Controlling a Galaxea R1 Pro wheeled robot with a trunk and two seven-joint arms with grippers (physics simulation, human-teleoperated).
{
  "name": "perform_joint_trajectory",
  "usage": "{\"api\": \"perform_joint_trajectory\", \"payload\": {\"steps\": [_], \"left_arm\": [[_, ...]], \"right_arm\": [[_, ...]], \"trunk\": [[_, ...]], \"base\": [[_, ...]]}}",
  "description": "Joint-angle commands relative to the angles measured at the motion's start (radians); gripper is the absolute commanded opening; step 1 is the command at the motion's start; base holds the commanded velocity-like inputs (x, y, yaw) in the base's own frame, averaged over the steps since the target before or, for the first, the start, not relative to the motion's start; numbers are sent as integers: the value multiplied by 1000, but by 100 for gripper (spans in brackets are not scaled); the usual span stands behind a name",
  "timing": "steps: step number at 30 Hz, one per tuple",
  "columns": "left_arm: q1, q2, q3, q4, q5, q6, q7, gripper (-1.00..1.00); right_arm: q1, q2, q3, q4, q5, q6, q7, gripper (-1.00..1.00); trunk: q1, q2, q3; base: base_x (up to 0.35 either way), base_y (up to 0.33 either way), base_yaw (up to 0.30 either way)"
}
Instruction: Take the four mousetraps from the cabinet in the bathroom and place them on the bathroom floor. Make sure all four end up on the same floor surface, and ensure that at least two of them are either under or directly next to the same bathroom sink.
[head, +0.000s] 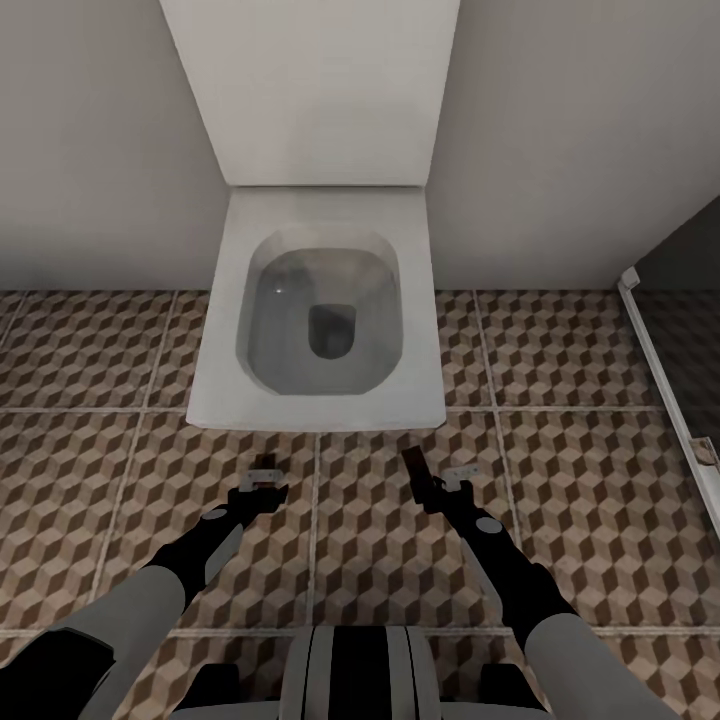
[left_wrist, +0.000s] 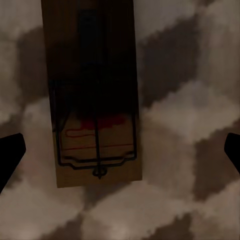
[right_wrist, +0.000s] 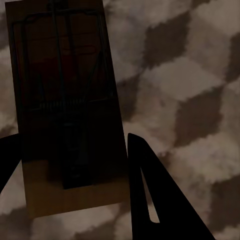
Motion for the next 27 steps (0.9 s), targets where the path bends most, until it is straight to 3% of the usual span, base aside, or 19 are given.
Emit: {"api": "perform_joint_trajectory", "payload": {"steps": [1,7,18,27], "left_arm": [[0,1,-6,0,9,0,-1,100],[0,1,-5,0,9,0,-1,100],[0,2,-6,3,9,0,-1,100],[0,1,-6,3,9,0,-1,100]], "right_arm": [[0,0,0,-1,-6,6,3,-100],[0,4,1,4,-6,7,4,-100],[0,45,9,46,-5,10,2,-100],[-7,47,11,50,-5,96,1,-100]], "trunk": [[0,0,0],[0,0,0],[0,0,0],[0,0,0]], "base": [[0,0,0],[0,0,0],[0,0,0],[0,0,0]]}}
